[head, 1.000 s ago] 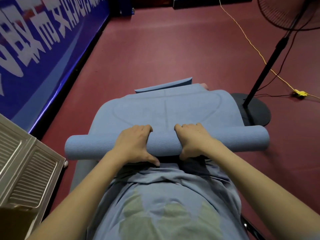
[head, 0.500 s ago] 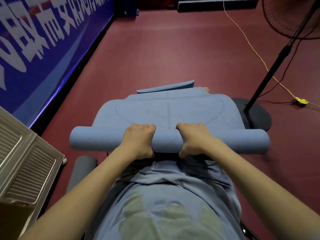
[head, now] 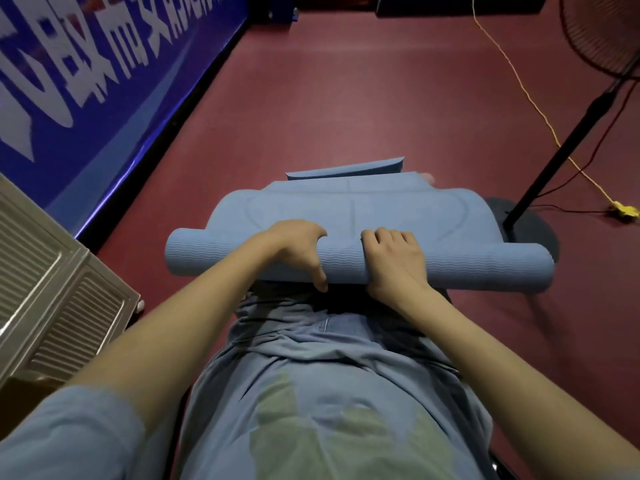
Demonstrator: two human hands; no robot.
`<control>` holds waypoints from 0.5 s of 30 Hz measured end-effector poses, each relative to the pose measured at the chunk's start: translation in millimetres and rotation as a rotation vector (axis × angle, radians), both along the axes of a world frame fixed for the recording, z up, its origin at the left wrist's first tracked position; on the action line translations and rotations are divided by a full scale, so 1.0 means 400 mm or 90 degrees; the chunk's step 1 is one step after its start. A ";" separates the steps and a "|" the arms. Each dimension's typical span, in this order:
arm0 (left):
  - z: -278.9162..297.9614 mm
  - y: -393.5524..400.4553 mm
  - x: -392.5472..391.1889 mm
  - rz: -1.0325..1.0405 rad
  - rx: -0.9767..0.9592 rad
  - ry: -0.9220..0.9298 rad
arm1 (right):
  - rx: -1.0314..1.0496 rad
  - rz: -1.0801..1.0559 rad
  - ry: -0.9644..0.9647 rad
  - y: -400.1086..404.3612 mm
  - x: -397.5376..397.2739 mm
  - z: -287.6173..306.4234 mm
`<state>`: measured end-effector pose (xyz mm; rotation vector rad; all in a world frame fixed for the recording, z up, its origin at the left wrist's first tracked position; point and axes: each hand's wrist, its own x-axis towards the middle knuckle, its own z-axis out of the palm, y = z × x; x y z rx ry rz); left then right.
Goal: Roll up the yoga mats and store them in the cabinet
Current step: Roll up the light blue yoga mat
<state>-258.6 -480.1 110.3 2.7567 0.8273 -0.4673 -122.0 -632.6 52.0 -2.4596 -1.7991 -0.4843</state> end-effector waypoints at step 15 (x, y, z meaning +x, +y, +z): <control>-0.011 0.001 -0.014 -0.038 0.066 -0.075 | -0.320 0.011 0.206 0.081 0.055 0.137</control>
